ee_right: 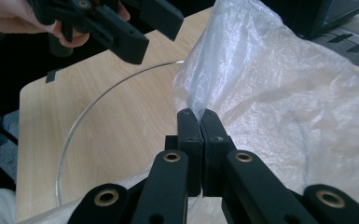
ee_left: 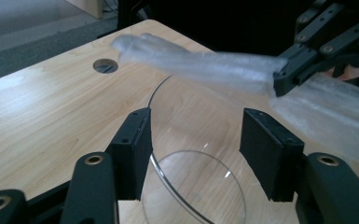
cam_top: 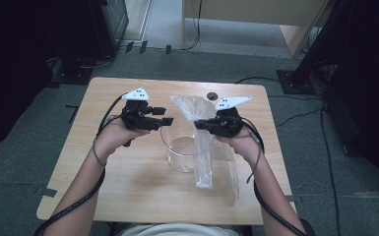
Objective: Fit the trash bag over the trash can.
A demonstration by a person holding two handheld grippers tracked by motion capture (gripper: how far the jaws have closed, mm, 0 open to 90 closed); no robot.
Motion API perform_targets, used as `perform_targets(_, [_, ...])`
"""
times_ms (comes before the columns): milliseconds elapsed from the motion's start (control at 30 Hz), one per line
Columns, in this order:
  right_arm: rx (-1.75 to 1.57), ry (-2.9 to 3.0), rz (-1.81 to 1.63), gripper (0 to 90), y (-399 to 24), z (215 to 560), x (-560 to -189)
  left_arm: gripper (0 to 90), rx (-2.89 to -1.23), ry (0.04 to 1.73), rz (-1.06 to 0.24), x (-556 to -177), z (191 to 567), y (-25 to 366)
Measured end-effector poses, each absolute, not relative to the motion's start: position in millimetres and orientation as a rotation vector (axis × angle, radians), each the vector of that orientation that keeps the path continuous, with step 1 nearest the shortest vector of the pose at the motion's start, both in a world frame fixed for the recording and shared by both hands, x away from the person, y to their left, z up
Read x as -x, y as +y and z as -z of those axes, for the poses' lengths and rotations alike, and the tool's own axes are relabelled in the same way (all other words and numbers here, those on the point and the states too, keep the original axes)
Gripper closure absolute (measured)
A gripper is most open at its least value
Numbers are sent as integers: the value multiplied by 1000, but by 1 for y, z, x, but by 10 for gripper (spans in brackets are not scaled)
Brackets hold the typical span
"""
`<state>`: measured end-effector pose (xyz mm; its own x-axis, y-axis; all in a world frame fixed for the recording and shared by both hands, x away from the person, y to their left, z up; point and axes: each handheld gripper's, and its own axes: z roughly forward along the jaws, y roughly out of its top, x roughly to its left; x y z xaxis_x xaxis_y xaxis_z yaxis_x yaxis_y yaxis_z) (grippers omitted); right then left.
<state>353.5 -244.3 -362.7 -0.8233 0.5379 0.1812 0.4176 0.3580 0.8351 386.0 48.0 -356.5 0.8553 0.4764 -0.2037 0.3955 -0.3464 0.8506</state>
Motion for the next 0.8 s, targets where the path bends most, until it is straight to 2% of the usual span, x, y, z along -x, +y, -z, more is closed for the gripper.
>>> perform_targets(367, [-798, 2548, -1465, 900, -227, 362, -346, 487, -1883, 597, -144, -377, 340, 41])
perform_targets(800, [-622, 2637, -1566, 898, -211, 343, -325, 498, -1929, 614, -122, -378, 356, 27])
